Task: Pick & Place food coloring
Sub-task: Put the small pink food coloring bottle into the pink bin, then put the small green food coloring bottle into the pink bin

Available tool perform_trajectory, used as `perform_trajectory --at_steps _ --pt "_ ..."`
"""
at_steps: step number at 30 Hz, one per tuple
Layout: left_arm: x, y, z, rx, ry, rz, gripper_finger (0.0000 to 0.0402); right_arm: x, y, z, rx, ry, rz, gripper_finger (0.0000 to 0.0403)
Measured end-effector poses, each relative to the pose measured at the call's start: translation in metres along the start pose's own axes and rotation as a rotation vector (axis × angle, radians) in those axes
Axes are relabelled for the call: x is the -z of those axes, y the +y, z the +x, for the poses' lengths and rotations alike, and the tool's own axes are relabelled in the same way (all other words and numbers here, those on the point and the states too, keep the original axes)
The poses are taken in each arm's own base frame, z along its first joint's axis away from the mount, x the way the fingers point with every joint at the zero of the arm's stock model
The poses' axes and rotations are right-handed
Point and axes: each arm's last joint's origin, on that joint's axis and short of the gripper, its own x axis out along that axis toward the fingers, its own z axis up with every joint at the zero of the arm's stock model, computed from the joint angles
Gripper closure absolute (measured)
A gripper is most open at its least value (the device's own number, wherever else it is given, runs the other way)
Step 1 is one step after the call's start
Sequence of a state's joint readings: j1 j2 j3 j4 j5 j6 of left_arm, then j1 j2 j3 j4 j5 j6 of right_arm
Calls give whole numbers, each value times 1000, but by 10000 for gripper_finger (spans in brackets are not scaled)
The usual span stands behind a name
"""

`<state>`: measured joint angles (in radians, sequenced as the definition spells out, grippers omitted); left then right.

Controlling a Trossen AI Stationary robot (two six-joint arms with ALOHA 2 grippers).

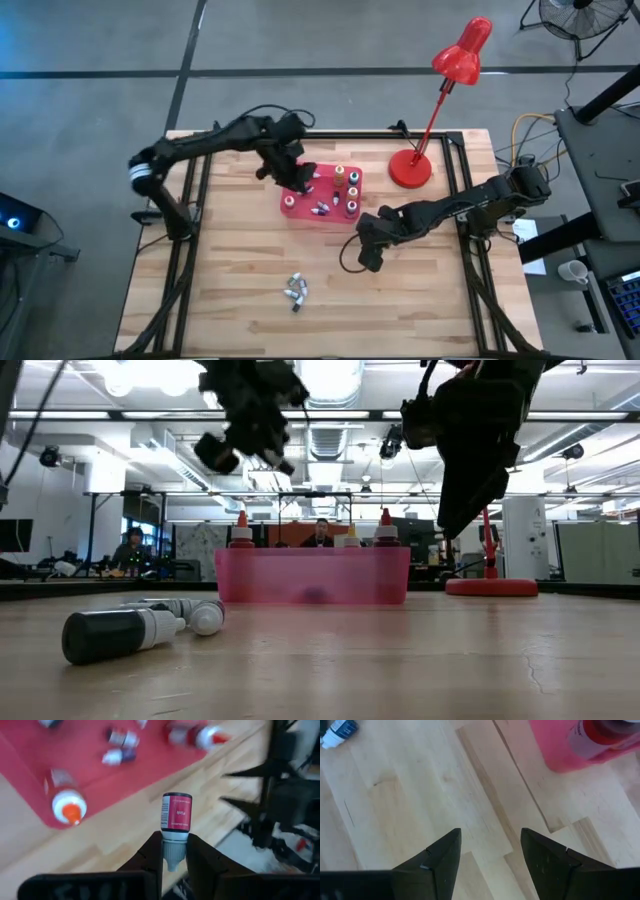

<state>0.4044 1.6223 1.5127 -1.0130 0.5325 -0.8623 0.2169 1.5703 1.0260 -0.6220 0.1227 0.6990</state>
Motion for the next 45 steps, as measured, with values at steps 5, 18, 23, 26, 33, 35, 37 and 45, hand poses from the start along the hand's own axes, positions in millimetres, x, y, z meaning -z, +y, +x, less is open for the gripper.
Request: perform_trajectory --at_steps 5,18,23,26,33,35,37,45 --pt "-32 23 34 18 189 -132 357 -1 -1 0 2 0 8 202" --pt "-84 48 66 -21 211 -275 336 0 0 0 -1 1 53 202" --pt "-85 44 61 -17 197 -270 327 1 1 0 -1 1 50 202" --pt "-83 42 56 -12 188 -263 327 0 1 0 3 -3 49 202" --pt "-64 25 45 31 205 -41 326 1 1 0 4 -3 46 202" --pt "-37 4 34 32 185 193 326 1 1 0 3 -4 33 202" --pt "-2 -15 31 -42 162 459 326 1 2 0 2 -6 3 202" --pt "146 -29 74 -315 219 1020 326 -2 4 0 -18 -35 -141 202"
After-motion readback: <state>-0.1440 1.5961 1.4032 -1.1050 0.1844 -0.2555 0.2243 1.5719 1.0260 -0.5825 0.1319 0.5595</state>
